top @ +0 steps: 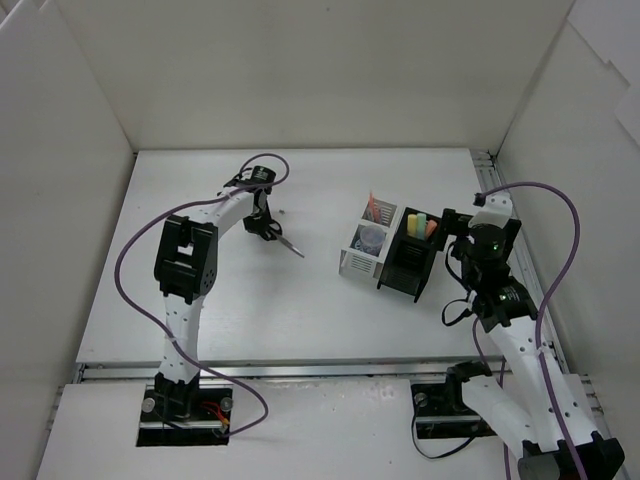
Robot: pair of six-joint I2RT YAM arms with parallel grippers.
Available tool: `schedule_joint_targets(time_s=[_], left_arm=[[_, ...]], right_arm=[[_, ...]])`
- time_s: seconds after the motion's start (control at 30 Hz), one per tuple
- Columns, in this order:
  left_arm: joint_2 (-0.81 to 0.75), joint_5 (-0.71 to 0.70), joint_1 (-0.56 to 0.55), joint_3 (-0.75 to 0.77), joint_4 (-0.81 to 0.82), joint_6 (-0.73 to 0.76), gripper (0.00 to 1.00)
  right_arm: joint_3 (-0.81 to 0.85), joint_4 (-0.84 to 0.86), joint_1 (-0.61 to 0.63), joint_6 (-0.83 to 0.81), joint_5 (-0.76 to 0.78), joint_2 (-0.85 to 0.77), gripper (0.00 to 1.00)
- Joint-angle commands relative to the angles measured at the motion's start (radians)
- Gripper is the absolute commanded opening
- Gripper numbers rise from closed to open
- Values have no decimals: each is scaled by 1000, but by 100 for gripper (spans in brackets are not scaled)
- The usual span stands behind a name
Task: Sort the stationery into containers
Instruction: Pick up the scissors from the center of the board.
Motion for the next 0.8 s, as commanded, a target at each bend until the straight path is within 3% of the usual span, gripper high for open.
schedule_joint_targets(time_s=[0.0, 0.23, 0.4, 0.77], left_arm=[[-91, 2, -17, -1, 66, 51, 0], [-310, -13, -92, -107, 246, 204, 0], [-450, -33, -164, -203, 417, 344, 0], [-709, 22, -330, -404, 666, 609, 0]], right_arm=[[33, 101, 4, -58, -162, -15, 98], [13, 253, 19, -126, -726, 17, 98], [42, 418, 53, -37, -996, 149, 98], [236, 484, 165, 20, -1185, 471, 98]])
